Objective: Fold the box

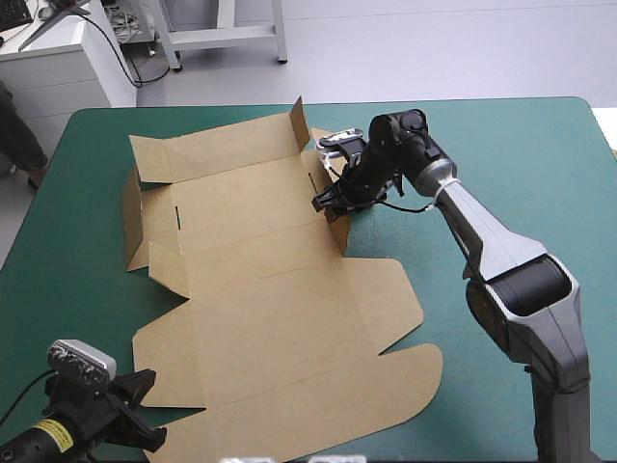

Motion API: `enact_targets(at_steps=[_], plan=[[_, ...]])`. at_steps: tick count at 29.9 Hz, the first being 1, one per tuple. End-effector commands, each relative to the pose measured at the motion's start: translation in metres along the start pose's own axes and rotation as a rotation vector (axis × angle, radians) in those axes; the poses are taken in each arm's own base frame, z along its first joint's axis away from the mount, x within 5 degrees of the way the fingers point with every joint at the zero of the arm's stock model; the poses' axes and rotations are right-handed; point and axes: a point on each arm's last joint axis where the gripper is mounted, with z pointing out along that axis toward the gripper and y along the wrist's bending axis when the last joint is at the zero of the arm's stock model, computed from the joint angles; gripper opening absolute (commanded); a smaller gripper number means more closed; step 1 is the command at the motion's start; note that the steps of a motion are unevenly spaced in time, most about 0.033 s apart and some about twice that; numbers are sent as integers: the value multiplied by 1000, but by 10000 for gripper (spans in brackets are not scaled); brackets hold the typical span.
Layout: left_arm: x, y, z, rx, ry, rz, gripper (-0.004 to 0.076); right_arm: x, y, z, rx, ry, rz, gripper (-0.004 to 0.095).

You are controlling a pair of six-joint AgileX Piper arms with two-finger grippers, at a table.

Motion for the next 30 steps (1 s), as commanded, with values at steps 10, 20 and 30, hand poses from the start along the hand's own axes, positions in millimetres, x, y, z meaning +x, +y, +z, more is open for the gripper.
enact_targets(at_steps=[10, 20, 30], plan=[[-12, -1, -4, 8, -75, -4, -8, -6, 3, -7, -13, -51, 22, 305], [-12, -1, -4, 8, -75, -4, -8, -7, 2, -7, -3, -65, 7, -9], [-12, -1, -4, 8, -75, -4, -8, -5, -3, -12, 70, -20, -266, -9]])
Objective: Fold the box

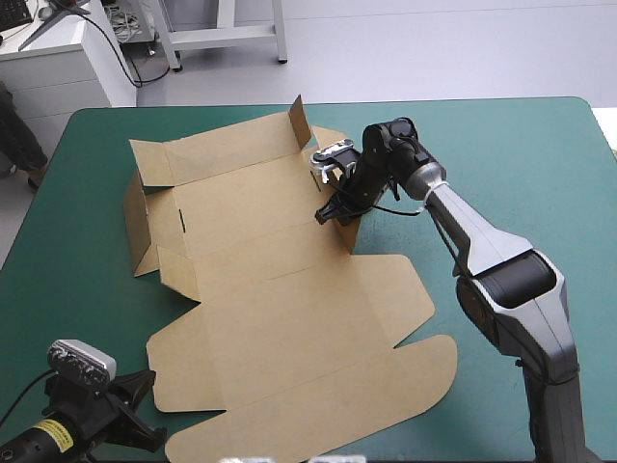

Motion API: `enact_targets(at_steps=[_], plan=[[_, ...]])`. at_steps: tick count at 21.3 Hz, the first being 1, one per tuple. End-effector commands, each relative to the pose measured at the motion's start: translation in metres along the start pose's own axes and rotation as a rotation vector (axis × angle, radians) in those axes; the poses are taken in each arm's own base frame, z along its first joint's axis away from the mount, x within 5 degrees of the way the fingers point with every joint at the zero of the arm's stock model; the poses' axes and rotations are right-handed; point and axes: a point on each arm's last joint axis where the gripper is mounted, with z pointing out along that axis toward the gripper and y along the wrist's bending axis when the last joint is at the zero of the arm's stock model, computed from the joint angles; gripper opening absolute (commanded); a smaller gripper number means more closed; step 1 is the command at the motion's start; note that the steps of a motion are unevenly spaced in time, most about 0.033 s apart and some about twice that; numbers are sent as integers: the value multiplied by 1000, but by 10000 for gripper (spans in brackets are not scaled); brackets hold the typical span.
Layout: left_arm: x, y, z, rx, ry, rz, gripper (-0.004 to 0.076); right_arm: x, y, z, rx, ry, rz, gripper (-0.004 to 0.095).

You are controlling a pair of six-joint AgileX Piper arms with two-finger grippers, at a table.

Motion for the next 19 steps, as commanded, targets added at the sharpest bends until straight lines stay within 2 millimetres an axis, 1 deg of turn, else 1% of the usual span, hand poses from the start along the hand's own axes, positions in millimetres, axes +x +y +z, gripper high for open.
enact_targets(at_steps=[1, 3, 4, 7, 10, 12, 15, 17, 19], plan=[[-12, -1, -4, 8, -75, -4, -8, -5, 2, -43, 71, -70, -140, -9], [-12, -1, -4, 8, -75, -4, -8, -10, 2, -53, 98, -96, -246, -15], [-12, -1, -4, 8, -75, -4, -8, -12, 4, -57, 92, -116, -369, -19], [-12, -1, -4, 10, -75, -5, -8, -16, 12, -62, 27, -168, -495, -19], [-12, -1, -4, 10, -75, -9, -8, -17, 22, -65, 13, -183, -549, -19], [-12, -1, -4, 10, -75, -9, -8, -18, 35, -71, 10, -195, -605, -19], [-12, -1, -4, 10, -75, -9, -8, -14, 42, -82, 16, -206, -609, -19], [-12, -1, -4, 10, -75, -9, -8, -6, 44, -91, 25, -191, -613, -19], [-12, -1, -4, 10, -75, -9, -8, 8, 49, -93, 87, -118, -657, -19]])
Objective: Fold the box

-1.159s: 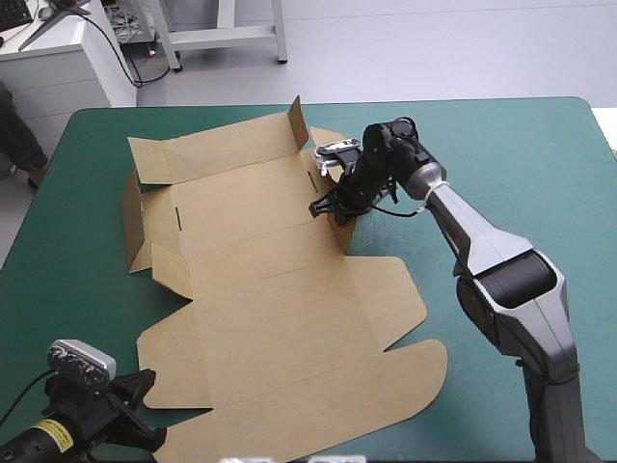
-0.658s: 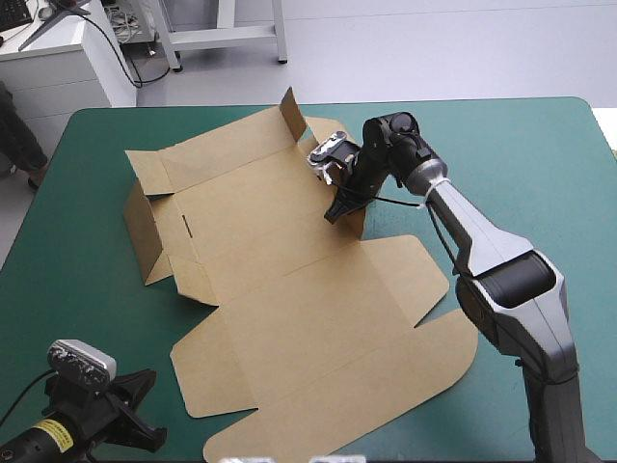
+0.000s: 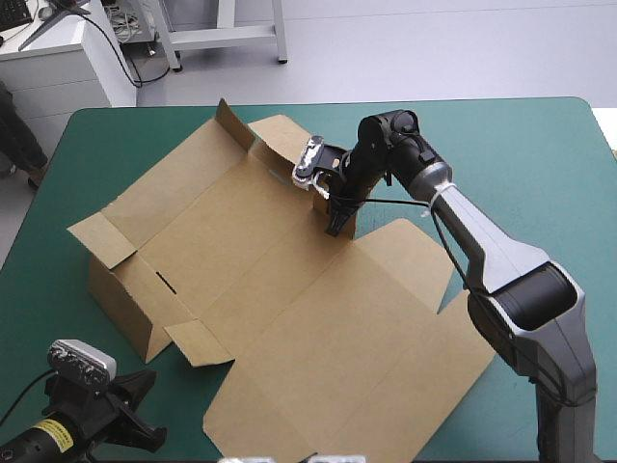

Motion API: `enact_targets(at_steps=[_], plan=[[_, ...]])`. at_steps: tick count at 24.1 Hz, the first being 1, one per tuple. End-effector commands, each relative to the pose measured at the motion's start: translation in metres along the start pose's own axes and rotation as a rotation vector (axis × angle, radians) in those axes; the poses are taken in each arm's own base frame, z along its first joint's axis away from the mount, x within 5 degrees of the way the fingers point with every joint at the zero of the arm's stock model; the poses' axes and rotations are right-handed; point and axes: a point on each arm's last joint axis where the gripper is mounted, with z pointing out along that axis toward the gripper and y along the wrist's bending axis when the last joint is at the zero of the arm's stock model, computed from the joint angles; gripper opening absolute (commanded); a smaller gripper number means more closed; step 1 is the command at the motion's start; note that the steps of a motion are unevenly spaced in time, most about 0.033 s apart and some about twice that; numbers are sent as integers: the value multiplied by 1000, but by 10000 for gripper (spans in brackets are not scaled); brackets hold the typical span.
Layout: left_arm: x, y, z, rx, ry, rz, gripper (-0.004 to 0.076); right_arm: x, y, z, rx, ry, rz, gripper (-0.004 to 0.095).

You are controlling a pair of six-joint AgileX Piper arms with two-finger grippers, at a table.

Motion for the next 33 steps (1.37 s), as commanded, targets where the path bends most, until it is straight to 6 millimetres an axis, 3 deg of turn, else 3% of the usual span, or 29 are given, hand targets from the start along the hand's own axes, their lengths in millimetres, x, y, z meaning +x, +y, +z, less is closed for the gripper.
enact_targets(at_steps=[1, 9, 15, 21, 24, 30, 33], plan=[[-12, -1, -4, 10, -75, -9, -8, 2, 21, -45, 86, 28, -101, -19], [-12, -1, -4, 12, -75, -13, -8, -2, 40, -43, 24, -12, -300, -19], [-12, -2, -4, 18, -74, -19, -8, -13, 29, -45, 162, -103, -343, -19], [-12, -2, -4, 18, -74, -19, -8, -21, 19, -30, 235, -170, -348, -19], [-12, -2, -4, 18, -73, -21, -8, -21, 22, -20, 170, -167, -393, -19], [-12, -2, -4, 18, -73, -21, -8, -24, 41, -19, -21, -242, -468, -19], [-12, -2, -4, 18, -73, -21, -8, -23, 40, -15, -26, -234, -484, -19]])
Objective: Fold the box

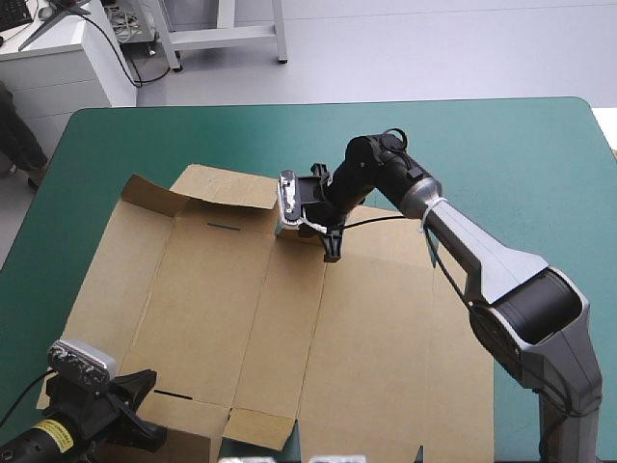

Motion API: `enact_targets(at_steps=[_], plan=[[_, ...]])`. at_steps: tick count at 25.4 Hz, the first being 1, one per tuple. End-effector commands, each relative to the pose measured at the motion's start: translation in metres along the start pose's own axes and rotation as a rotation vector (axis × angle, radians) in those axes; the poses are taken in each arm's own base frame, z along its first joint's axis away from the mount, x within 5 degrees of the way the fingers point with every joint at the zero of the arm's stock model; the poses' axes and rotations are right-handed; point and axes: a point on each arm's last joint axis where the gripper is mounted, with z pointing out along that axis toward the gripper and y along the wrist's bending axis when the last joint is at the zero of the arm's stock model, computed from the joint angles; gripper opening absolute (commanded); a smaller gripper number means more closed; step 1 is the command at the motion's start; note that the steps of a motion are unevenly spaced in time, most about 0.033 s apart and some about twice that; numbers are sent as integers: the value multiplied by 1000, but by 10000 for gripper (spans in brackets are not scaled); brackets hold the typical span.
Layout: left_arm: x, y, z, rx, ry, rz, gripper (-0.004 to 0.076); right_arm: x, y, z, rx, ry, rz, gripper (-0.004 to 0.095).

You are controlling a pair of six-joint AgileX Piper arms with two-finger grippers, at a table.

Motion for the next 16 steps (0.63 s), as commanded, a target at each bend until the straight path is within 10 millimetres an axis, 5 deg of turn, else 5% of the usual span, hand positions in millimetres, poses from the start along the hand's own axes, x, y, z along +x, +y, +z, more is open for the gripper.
enact_targets(at_steps=[1, 5, 16], plan=[[-12, -1, -4, 13, -73, -14, -8, -15, -1, -25, 62, -73, -42, -19], [-12, -1, -4, 13, -73, -14, -8, -10, -3, -7, 26, -73, -21, -19], [-12, -1, -4, 13, -73, -18, -8, -26, -5, 1, 110, -117, -45, 12]])
